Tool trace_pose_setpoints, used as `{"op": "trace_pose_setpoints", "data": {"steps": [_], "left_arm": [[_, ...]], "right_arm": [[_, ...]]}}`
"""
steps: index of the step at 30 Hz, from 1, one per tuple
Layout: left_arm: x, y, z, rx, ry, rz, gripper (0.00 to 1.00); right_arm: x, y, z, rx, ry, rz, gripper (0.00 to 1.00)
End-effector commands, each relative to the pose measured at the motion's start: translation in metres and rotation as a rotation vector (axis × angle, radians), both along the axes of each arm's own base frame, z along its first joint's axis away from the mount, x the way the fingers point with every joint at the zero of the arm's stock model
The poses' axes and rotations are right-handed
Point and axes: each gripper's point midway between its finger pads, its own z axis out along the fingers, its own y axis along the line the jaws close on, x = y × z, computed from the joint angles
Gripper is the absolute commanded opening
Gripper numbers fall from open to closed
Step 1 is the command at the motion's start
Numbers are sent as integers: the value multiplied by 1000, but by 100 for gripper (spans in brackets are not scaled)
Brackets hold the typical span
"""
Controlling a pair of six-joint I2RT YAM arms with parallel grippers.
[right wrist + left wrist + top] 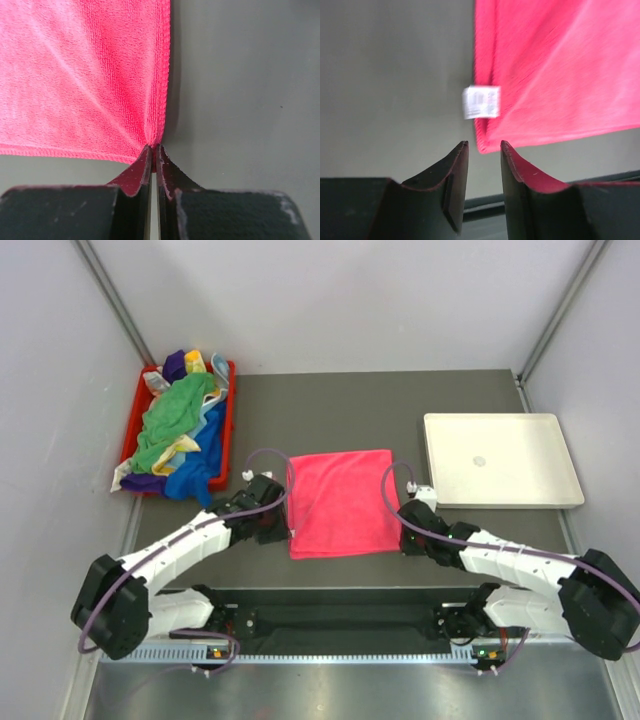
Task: Fold and stack the towels
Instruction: Fold the towel
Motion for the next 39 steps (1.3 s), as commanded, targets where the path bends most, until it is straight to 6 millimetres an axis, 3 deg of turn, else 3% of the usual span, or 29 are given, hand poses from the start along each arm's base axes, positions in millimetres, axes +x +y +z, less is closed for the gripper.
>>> {"op": "trace_pose_setpoints", "data": {"steps": [1, 2, 6, 7, 8, 10, 16, 22, 39], "left_arm": [[40, -7, 38, -6, -169, 25, 38], [56, -13, 54, -25, -217, 28, 38], [107, -16, 65, 8, -278, 58, 36], [119, -10, 51, 41, -253, 72, 35], [134, -14, 58, 21, -269, 76, 33], [161, -11, 51, 24, -275, 92, 32], [202, -14, 37, 67, -264, 72, 31], [221, -12, 25, 86, -256, 83, 31], [240, -7, -2, 120, -219, 128, 29]], "right_arm": [[1, 1, 6, 9, -28, -13, 1], [0, 1, 5, 8, -24, -13, 1], [1, 0, 6, 13, -30, -26, 1], [1, -1, 6, 14, -31, -28, 1], [1, 0, 6, 17, -31, -32, 1], [1, 0, 5, 23, -33, -36, 1], [3, 1, 3, 28, -40, -48, 1], [3, 1, 2, 32, -40, -55, 1], [2, -1, 0, 32, -41, -52, 1]]}}
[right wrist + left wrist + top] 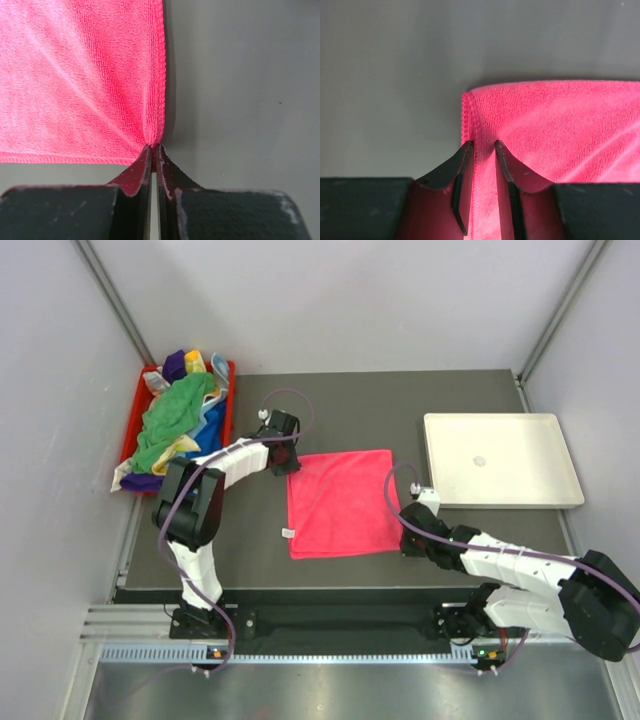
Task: Fold and stack the towels
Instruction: Fold the towel
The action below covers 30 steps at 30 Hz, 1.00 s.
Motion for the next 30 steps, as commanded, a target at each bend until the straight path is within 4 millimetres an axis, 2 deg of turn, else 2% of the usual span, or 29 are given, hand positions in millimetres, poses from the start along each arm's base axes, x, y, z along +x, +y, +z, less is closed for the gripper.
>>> {"op": "trace_pose_setpoints", "data": {"steps": [1, 8, 12, 14, 17, 30], "left_arm": [[25, -2, 13, -18, -76, 29, 29], [30, -1, 21, -24, -108, 41, 25], [32, 2, 24, -24, -117, 47, 17], [33, 2, 24, -27, -115, 46, 8], [34, 3, 24, -32, -114, 48, 2], [41, 12, 27, -63, -92, 51, 1]], "right_arm": [[0, 1, 2, 5, -23, -1, 2], [0, 1, 0, 4, -18, 0, 1], [0, 1, -1, 4, -17, -3, 1], [-1, 0, -2, 4, -16, -4, 1], [-1, 0, -3, 4, -14, -4, 1], [-4, -2, -6, 2, -1, -16, 0]]}}
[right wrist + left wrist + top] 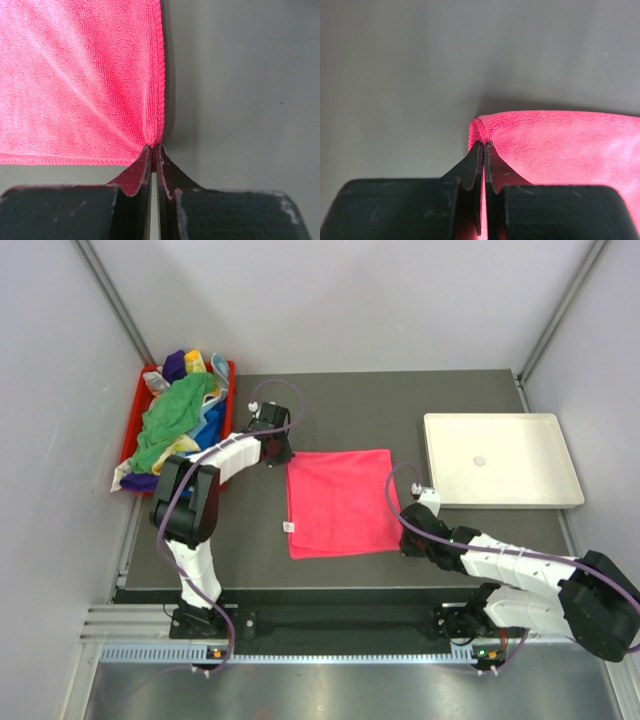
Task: Fold and stack the towels
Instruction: Fold the towel
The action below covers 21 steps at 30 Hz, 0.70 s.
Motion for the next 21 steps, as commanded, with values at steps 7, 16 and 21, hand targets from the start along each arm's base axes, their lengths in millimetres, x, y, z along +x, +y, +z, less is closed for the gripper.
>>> {"op": "trace_pose_setpoints", "data": {"steps": [7, 16, 21], "left_arm": [[13, -2, 10, -26, -18, -8, 9], [6, 13, 19, 42, -9, 17, 41], [10, 15, 52, 45, -80, 0, 48]], "right_arm": [[-6, -1, -4, -8, 3, 6, 0], [-9, -1, 5, 5, -5, 12, 28], [0, -8, 44, 5, -87, -5, 44]]}}
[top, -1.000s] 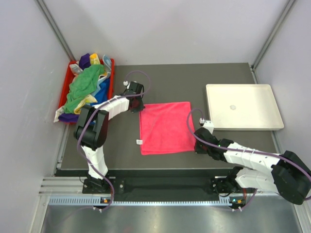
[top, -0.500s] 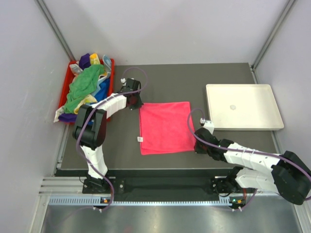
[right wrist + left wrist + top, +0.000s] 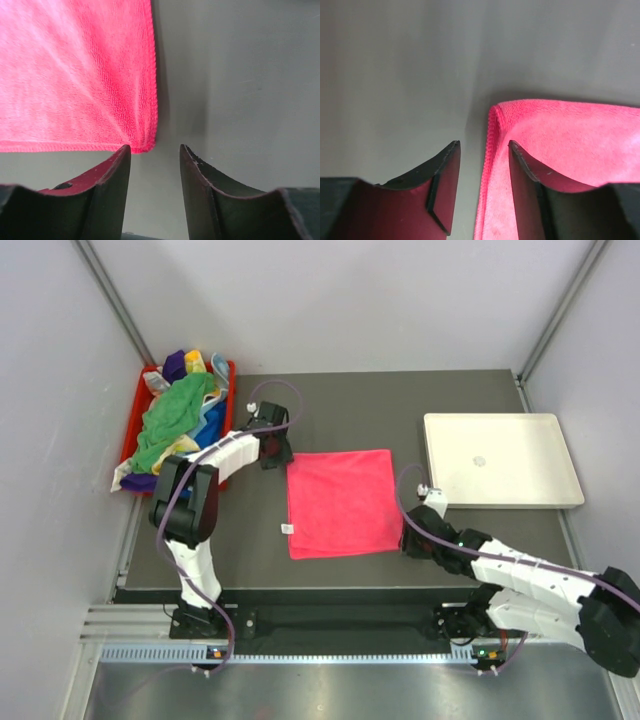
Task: Fold and stack the towels
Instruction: Fold the towel
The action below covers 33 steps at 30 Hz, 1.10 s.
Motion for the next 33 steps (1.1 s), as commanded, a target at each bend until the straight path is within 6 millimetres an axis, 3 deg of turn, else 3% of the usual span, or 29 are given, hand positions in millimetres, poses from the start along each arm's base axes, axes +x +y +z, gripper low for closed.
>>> {"op": "trace_pose_setpoints", "data": {"steps": [1, 6, 7, 8, 12, 13, 14, 16, 22, 30, 33], "left_arm": [[17, 2, 57, -8, -135, -12, 49], [16, -19, 68, -97, -150, -109, 49], [16, -21, 67, -100, -148, -118, 49], [16, -22, 65, -104, -143, -124, 49], [14, -33, 58, -141, -119, -169, 49], [15, -33, 55, -142, -111, -173, 48], [15, -34, 52, -142, -105, -174, 47], [16, -35, 46, -139, -98, -182, 45], [20, -44, 25, -166, -52, -196, 38], [23, -30, -9, -83, 10, -139, 33], [21, -28, -13, -75, 18, -131, 33]], "right_arm": [[9, -3, 40, -5, -88, -8, 46], [58, 10, 104, -26, -258, 14, 52], [77, 23, 130, 5, -323, 18, 52], [89, 30, 125, -45, -319, 57, 52], [147, 58, 136, -70, -335, 96, 48], [163, 68, 151, -55, -358, 98, 46], [174, 74, 130, -97, -315, 124, 45], [199, 82, 118, -135, -288, 123, 43], [236, 84, 75, -169, -209, 139, 41], [266, 54, 43, -188, -146, 77, 40], [273, 45, 33, -201, -119, 62, 40]]}}
